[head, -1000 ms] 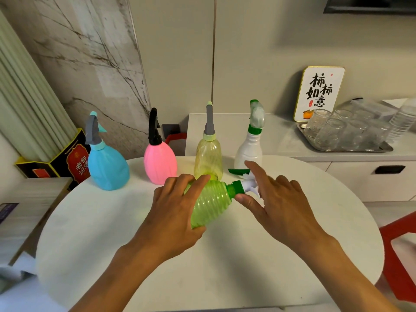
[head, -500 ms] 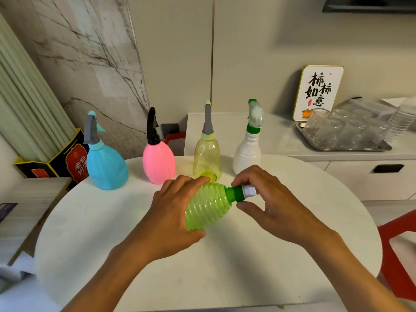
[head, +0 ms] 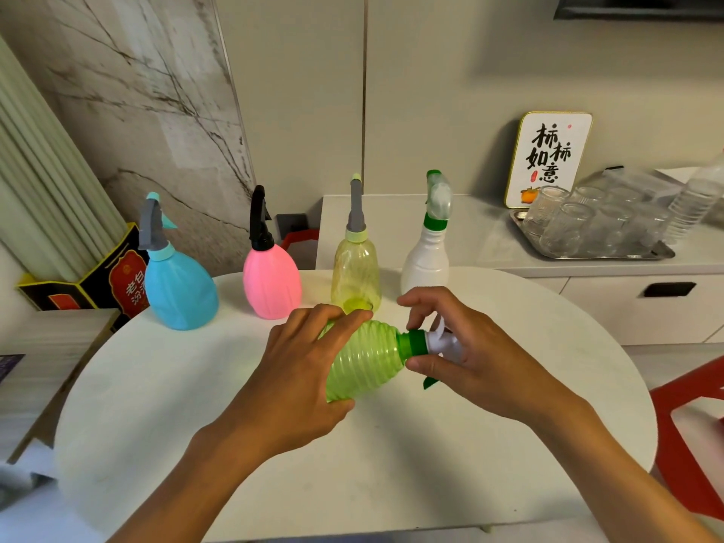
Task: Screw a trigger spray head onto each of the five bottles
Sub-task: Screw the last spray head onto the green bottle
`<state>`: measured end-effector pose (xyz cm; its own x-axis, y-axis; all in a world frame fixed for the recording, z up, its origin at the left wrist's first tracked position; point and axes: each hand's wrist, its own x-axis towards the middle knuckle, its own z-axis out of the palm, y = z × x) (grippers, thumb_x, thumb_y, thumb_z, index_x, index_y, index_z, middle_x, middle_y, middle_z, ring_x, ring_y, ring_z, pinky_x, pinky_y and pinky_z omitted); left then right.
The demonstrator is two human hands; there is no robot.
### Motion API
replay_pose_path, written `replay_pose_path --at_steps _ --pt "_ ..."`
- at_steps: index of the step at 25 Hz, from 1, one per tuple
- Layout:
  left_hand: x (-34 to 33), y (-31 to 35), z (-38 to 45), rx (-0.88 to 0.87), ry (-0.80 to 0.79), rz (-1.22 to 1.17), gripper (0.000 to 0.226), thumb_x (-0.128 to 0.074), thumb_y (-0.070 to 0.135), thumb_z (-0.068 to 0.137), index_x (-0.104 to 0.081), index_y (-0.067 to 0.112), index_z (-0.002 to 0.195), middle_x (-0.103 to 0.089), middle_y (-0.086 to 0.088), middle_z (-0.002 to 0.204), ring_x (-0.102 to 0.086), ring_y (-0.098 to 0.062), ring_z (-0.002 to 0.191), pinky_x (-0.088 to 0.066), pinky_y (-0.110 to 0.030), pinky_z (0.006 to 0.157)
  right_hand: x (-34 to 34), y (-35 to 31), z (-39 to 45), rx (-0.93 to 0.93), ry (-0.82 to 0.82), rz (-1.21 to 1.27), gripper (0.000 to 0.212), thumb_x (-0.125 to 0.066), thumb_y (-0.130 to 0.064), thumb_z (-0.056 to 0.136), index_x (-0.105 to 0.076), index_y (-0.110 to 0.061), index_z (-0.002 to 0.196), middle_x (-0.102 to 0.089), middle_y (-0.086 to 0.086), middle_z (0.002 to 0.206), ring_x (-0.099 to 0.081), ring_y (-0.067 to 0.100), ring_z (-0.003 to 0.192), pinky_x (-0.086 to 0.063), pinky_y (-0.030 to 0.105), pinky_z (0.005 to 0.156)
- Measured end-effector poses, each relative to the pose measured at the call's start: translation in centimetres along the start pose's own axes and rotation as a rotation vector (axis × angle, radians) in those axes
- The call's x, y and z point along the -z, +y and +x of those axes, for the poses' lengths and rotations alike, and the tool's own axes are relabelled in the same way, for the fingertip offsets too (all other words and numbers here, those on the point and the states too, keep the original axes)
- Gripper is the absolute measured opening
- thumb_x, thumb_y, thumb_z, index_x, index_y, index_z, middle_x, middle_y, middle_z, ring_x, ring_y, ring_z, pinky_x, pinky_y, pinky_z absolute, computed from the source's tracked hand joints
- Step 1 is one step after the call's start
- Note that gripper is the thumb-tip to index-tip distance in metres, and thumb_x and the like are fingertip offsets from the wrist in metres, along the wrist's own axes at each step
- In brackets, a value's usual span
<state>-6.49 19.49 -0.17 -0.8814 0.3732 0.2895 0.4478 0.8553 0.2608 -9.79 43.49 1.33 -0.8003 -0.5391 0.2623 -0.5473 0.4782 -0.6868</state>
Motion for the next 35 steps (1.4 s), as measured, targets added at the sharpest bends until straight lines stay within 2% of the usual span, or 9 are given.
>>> replay_pose_path --at_steps 3,8,13,17,20,23,27,31,35 --pt "0.16 -0.11 -0.05 -0.003 -0.007 -0.026 0.096 -0.079 0.04 0.063 -0.027 0.037 0.144 -0.037 0.012 0.13 -0.032 -0.012 0.12 -0.029 -0.028 0.096 -0.04 -0.11 0.09 -0.004 -0.001 -0.039 0.06 -0.077 -0.02 0.084 -0.042 -0.052 0.121 -0.055 -0.02 0.105 -0.058 0.013 0.082 -0.052 0.022 0.064" --pt "0.12 0.23 -0.45 -0.003 0.008 -0.055 0.096 -0.077 0.042 0.062 -0.027 0.039 0.144 -0.037 0.014 0.13 -0.033 -0.012 0.12 -0.031 -0.031 0.098 -0.1 -0.25 0.48 -0.068 0.086 0.074 0.038 -0.055 -0.055 0.088 -0.046 -0.04 0.121 -0.063 -0.012 0.083 -0.06 0.005 0.07 -0.043 0.012 0.06" --pt "0.06 0.18 -0.1 0.014 0.021 -0.036 0.096 -0.081 0.038 0.063 -0.03 0.036 0.144 -0.038 0.011 0.131 -0.033 -0.013 0.121 -0.034 -0.034 0.099 -0.29 -0.02 0.33 -0.073 0.033 0.128 0.052 -0.073 -0.03 0.086 -0.043 -0.043 0.126 -0.057 -0.011 0.097 -0.052 0.006 0.072 -0.044 0.014 0.066" --pt "-0.17 0.22 -0.14 -0.009 0.029 -0.013 0.097 -0.081 0.038 0.062 -0.029 0.037 0.144 -0.039 0.01 0.131 -0.034 -0.014 0.12 -0.034 -0.033 0.098 -0.15 -0.05 0.28 -0.124 0.047 0.153 0.044 -0.062 -0.051 0.087 -0.045 -0.036 0.125 -0.062 -0.004 0.088 -0.062 0.002 0.068 -0.044 0.013 0.061" --pt "-0.22 0.22 -0.06 -0.01 0.029 -0.006 0.097 -0.081 0.038 0.063 -0.028 0.038 0.144 -0.039 0.01 0.131 -0.034 -0.014 0.121 -0.035 -0.034 0.098 -0.21 0.09 0.25 -0.126 0.029 0.108 0.046 -0.069 -0.042 0.087 -0.043 -0.041 0.126 -0.059 -0.008 0.094 -0.057 0.003 0.071 -0.045 0.014 0.063" --pt "-0.28 0.28 -0.09 -0.028 0.021 -0.002 0.098 -0.081 0.039 0.063 -0.026 0.039 0.144 -0.037 0.011 0.132 -0.033 -0.013 0.121 -0.032 -0.03 0.098 -0.01 -0.02 0.36 -0.146 0.04 0.12 0.035 -0.056 -0.051 0.091 -0.045 -0.039 0.122 -0.062 -0.004 0.077 -0.058 0.006 0.06 -0.048 0.024 0.058" --pt "-0.35 0.28 -0.02 -0.023 0.026 0.014 0.098 -0.081 0.038 0.063 -0.026 0.039 0.144 -0.038 0.01 0.132 -0.034 -0.014 0.121 -0.034 -0.032 0.097 -0.01 0.23 0.3 -0.174 -0.004 0.134 0.045 -0.069 -0.038 0.088 -0.043 -0.044 0.124 -0.059 -0.009 0.094 -0.055 0.003 0.066 -0.046 0.018 0.063" --pt "-0.26 0.31 -0.02 -0.032 0.038 0.018 0.098 -0.082 0.038 0.062 -0.027 0.038 0.144 -0.039 0.01 0.132 -0.034 -0.015 0.121 -0.032 -0.029 0.096 0.07 -0.05 0.36 -0.203 0.024 0.173 0.032 -0.057 -0.05 0.09 -0.049 -0.038 0.118 -0.062 -0.01 0.073 -0.061 0.007 0.054 -0.046 0.017 0.053" --pt "-0.39 0.25 0.03 -0.032 0.037 0.012 0.098 -0.081 0.038 0.062 -0.027 0.038 0.145 -0.039 0.01 0.132 -0.035 -0.015 0.121 -0.034 -0.032 0.096 0.27 -0.06 0.31 -0.224 0.003 0.202 0.04 -0.067 -0.037 0.09 -0.046 -0.039 0.124 -0.061 -0.01 0.089 -0.057 0.005 0.062 -0.048 0.02 0.06"
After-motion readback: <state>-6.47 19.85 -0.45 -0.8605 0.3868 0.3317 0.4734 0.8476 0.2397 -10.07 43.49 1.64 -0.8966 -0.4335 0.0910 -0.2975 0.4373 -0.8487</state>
